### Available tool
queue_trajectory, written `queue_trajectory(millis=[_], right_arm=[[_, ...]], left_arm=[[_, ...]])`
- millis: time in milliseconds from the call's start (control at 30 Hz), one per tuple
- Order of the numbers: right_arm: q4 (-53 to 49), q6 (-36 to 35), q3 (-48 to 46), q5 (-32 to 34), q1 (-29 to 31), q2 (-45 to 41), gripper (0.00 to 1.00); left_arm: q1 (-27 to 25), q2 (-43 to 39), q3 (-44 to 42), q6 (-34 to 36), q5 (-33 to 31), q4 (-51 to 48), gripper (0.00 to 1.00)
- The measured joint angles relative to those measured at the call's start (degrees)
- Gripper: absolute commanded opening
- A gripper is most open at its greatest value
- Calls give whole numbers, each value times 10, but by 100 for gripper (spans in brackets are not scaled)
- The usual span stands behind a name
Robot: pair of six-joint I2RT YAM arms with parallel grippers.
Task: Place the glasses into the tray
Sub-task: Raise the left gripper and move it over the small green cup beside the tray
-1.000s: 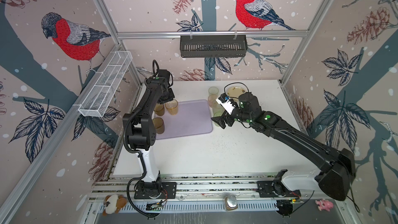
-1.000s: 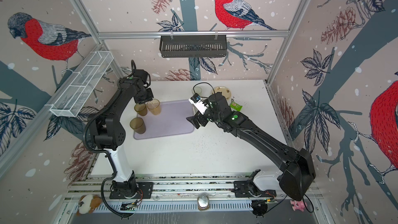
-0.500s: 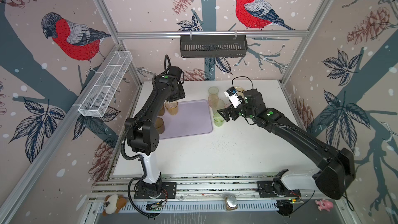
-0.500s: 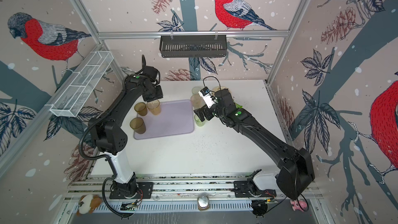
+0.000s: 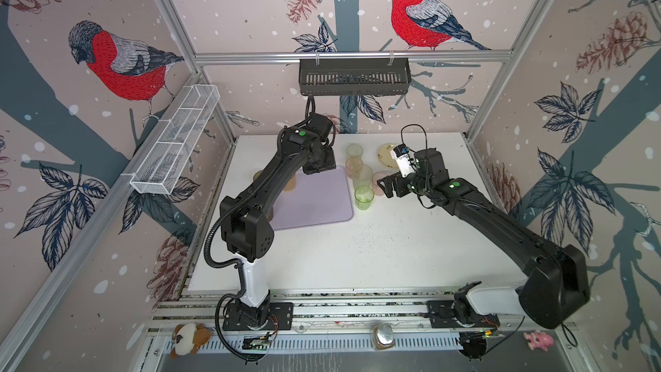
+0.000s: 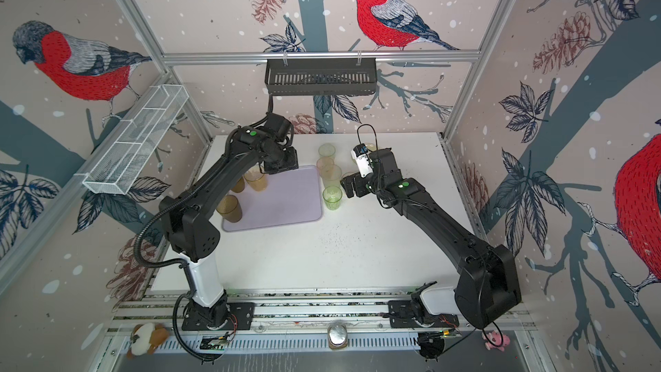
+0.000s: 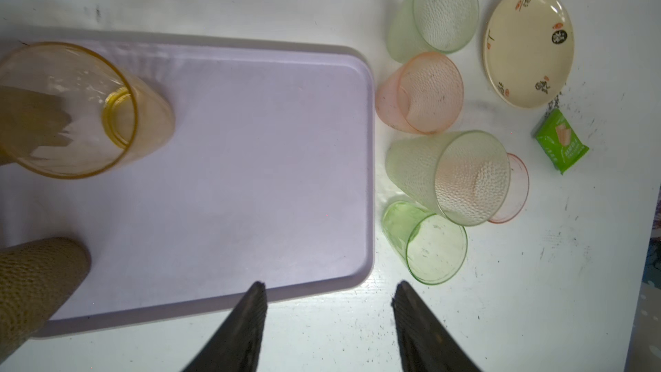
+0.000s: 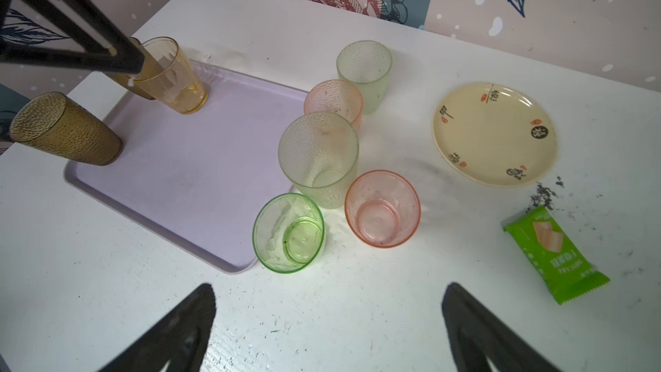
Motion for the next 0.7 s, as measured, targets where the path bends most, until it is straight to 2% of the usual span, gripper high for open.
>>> queue_trajectory(millis=[200,700], right_arm=[[-3,13,-9,-7,-24,5,99],[-4,27,-19,-17,-46,9,100]], left_arm=[[-42,8,-23,-10,21,14,60],[-97,41,-59,-32,61,64,58]])
